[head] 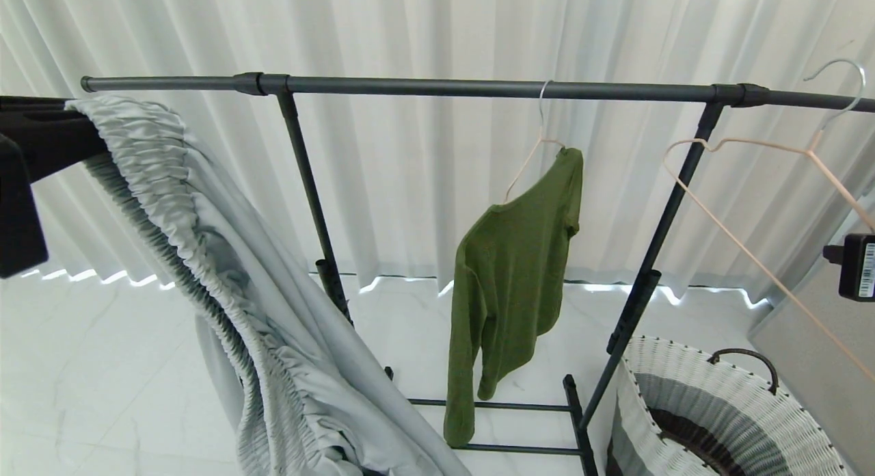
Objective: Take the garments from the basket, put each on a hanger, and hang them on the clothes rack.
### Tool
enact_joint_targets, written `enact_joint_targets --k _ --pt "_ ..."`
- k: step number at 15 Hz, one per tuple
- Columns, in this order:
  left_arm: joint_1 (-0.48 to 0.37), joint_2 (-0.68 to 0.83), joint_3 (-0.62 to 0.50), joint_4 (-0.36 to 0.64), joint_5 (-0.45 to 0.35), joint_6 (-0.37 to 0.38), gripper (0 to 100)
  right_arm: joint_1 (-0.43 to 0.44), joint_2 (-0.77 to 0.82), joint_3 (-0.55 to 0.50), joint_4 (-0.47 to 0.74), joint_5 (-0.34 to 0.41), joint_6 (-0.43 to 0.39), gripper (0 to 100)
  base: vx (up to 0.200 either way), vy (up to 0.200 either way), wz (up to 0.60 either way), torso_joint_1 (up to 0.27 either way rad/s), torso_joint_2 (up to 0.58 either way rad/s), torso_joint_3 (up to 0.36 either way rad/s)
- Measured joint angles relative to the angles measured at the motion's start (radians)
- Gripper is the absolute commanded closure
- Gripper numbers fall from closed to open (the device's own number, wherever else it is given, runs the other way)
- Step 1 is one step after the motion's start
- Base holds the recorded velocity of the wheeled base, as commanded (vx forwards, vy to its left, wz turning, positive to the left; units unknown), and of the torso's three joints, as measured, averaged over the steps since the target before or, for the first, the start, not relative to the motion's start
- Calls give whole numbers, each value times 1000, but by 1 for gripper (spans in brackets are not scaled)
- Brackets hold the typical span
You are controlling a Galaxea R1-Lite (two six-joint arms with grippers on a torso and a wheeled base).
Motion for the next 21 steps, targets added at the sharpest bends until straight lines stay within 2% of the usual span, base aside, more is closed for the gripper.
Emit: enact_joint_targets --k 3,7,10,12,17,21 --pt "1 -1 4 0 -1 0 100 16 -1 -2 -6 2 0 100 0 0 0 0 0 0" --pt "0 6 7 0 -2 0 100 124 -16 -19 -23 37 0 100 0 0 0 0 0 0" --pt "0 29 3 0 -2 0 100 265 -27 -60 -36 119 0 100 0 0 0 0 0 0" --pt "11 54 -5 0 -1 0 100 373 -31 -80 -35 146 0 100 0 0 0 0 0 0" --pt "102 164 -96 -8 3 -10 100 685 -35 -49 -26 157 10 100 0 0 0 0 0 0" --pt "136 260 -184 -12 11 -94 100 828 -37 -5 -29 159 11 100 0 0 0 0 0 0"
